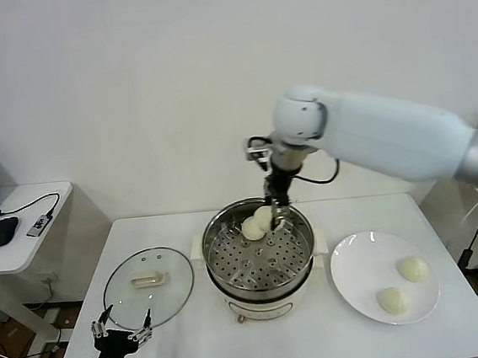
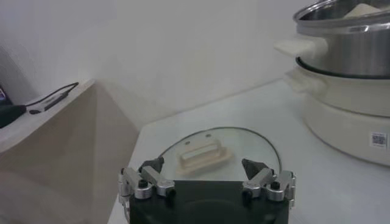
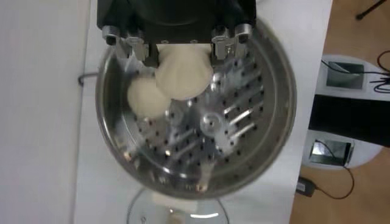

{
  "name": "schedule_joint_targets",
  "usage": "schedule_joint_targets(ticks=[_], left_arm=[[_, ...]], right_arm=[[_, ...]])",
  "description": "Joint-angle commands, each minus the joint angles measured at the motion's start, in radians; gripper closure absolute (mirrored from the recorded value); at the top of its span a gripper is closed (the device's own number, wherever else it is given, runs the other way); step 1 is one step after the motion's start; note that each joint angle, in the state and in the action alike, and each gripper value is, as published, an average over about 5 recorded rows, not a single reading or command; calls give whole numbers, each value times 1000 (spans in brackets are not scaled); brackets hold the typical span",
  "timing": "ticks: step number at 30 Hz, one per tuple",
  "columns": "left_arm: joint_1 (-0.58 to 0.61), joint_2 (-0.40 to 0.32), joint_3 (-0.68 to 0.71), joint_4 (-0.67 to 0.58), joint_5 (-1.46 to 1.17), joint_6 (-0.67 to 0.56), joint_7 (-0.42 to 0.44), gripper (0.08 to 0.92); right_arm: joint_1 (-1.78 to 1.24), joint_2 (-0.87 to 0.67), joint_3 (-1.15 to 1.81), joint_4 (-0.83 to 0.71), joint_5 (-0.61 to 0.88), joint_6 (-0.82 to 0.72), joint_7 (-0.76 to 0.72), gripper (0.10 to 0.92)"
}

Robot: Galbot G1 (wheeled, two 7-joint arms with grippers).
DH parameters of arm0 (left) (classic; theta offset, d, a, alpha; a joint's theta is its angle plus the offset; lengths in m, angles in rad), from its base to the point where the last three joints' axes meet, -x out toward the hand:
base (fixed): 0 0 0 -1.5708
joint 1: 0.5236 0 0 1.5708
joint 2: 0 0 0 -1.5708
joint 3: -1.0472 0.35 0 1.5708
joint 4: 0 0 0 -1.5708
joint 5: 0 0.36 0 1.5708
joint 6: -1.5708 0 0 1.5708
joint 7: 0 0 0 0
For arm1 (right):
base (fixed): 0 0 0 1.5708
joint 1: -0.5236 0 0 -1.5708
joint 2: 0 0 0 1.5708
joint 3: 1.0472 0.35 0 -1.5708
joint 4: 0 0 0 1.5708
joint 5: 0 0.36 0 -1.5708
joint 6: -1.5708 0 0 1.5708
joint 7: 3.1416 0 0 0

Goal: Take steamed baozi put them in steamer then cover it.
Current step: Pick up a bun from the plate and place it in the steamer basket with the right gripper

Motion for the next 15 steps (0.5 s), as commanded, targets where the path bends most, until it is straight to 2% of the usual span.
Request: schedule_joint_targets(ticks=[1, 15], left_arm=[[0, 1, 0, -2, -7, 0, 1, 177], [-23, -28, 11, -1, -9, 6, 9, 177]], right_arm=[[-120, 178, 8, -138, -55, -7, 10, 499], [-160, 186, 6, -146, -91, -3, 26, 499]])
